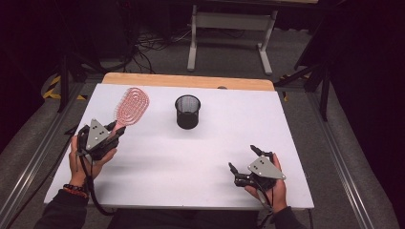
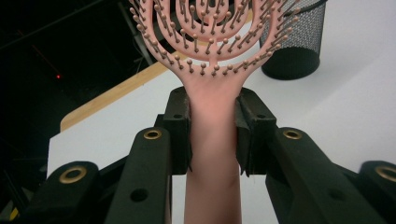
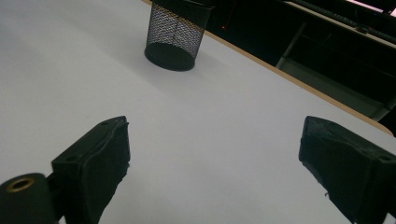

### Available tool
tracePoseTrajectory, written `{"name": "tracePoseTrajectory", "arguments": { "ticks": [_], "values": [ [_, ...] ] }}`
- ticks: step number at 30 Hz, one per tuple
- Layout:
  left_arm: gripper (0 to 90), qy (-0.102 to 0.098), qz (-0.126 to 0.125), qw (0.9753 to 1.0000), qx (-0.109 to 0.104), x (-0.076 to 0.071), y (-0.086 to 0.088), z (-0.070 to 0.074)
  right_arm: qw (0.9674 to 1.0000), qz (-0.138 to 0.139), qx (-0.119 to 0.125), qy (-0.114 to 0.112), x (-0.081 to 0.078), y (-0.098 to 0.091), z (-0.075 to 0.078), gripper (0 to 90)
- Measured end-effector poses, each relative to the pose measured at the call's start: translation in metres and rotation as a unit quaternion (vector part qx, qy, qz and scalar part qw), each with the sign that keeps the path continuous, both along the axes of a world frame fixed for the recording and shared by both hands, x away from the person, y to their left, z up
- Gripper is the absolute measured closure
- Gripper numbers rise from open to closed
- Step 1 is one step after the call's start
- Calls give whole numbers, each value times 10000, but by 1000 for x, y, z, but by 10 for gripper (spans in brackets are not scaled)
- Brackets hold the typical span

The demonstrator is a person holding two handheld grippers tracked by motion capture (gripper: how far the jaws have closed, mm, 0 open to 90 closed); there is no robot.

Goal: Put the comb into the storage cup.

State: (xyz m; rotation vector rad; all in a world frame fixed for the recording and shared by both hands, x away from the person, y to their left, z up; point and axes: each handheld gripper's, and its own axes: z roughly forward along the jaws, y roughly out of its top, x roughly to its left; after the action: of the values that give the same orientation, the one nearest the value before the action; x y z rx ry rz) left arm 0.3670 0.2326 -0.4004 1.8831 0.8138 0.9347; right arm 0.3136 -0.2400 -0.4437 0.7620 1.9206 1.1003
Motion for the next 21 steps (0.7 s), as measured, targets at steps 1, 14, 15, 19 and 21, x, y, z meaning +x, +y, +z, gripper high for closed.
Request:
{"name": "tracePoseTrajectory", "arguments": {
  "ticks": [1, 14, 15, 19, 21],
  "values": [
    [696, 0, 0, 10000, 0, 0, 0, 0, 10000, -11, 22, -8, 0, 0, 0, 96],
    [696, -434, -356, 9965, -621, -11, -10, -2, 9989, -144, 342, -291, 0, 3, 13, 94],
    [696, -440, -382, 9962, -652, -12, -11, -2, 9986, -237, 347, -330, 1, 3, 14, 94],
    [696, -465, -479, 9954, -693, -13, -16, -3, 9976, -297, 501, -373, 3, 5, 20, 94],
    [696, -465, -537, 9947, -742, -14, -19, -5, 9971, -280, 582, -405, 4, 7, 24, 92]
  ]
}}
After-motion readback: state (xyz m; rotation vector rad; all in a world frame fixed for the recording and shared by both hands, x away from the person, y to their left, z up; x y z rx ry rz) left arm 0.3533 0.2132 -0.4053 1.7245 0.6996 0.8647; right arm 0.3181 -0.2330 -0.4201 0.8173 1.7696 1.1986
